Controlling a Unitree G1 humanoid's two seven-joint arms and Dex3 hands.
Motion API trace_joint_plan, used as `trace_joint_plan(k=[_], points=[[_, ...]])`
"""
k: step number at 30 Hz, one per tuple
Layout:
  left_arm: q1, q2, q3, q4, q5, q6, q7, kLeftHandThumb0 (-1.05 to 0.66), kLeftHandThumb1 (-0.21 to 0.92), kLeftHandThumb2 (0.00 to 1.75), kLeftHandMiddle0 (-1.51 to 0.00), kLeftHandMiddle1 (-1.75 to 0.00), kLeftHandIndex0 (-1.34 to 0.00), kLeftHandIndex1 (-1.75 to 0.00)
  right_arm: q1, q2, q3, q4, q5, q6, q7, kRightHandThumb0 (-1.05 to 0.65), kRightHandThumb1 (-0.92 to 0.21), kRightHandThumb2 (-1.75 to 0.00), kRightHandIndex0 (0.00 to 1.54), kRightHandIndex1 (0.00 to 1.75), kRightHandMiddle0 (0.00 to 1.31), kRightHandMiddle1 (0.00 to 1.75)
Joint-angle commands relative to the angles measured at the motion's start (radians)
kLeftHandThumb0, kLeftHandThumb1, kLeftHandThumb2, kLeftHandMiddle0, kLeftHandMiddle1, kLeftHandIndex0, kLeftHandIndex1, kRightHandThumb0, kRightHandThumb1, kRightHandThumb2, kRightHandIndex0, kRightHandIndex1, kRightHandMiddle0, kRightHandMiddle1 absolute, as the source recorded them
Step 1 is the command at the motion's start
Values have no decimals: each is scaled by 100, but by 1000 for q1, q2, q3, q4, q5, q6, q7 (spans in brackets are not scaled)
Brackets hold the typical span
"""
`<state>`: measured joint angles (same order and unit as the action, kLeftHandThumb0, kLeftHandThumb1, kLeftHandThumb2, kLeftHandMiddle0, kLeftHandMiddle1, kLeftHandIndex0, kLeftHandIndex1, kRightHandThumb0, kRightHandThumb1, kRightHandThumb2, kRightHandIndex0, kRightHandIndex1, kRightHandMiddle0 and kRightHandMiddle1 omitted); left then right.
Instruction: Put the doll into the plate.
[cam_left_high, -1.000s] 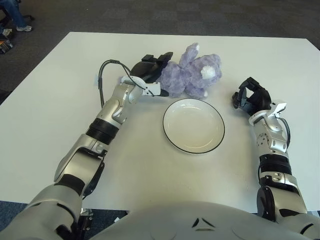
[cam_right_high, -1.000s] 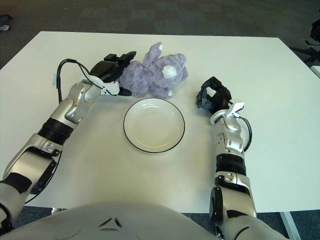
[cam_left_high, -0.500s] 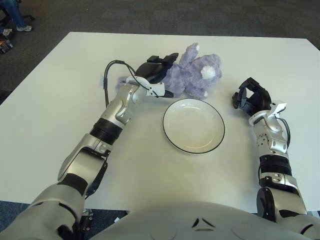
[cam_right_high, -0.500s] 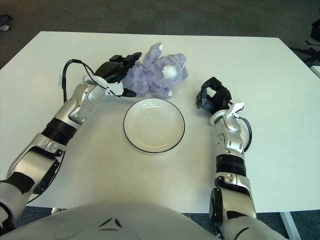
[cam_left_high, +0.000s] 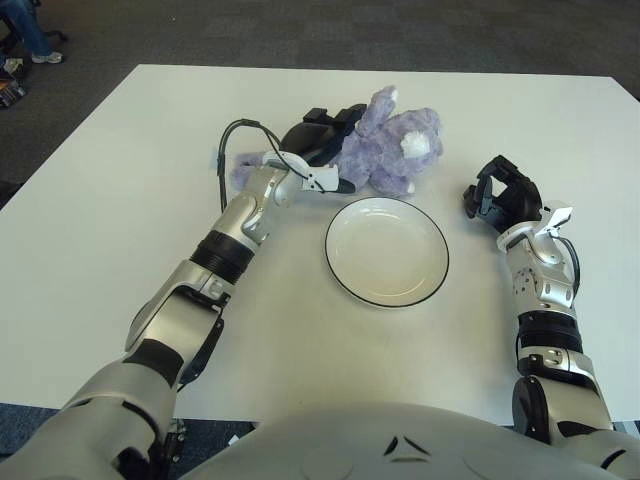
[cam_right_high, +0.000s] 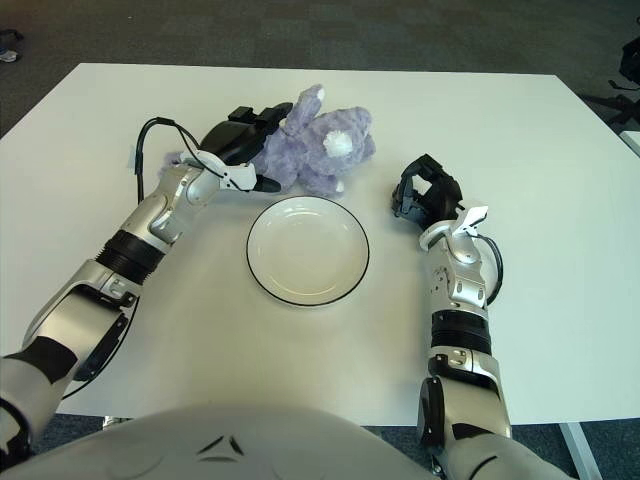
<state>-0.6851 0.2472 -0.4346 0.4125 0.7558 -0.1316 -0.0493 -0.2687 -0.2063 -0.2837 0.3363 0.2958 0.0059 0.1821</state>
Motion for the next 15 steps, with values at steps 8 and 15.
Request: trace_joint_plan(k=[8, 15], points=[[-51, -17, -24, 118, 6, -27, 56, -76, 56, 55, 0, -120, 0, -44, 46, 16, 4, 14, 5, 48, 0, -47, -35, -128, 120, 175, 59, 175], [-81, -31, -48, 195, 17, -22, 66, -73, 54, 57, 0, -118, 0, -49, 48, 15, 5, 9, 4, 50, 6, -47, -35, -128, 120, 175, 59, 175]])
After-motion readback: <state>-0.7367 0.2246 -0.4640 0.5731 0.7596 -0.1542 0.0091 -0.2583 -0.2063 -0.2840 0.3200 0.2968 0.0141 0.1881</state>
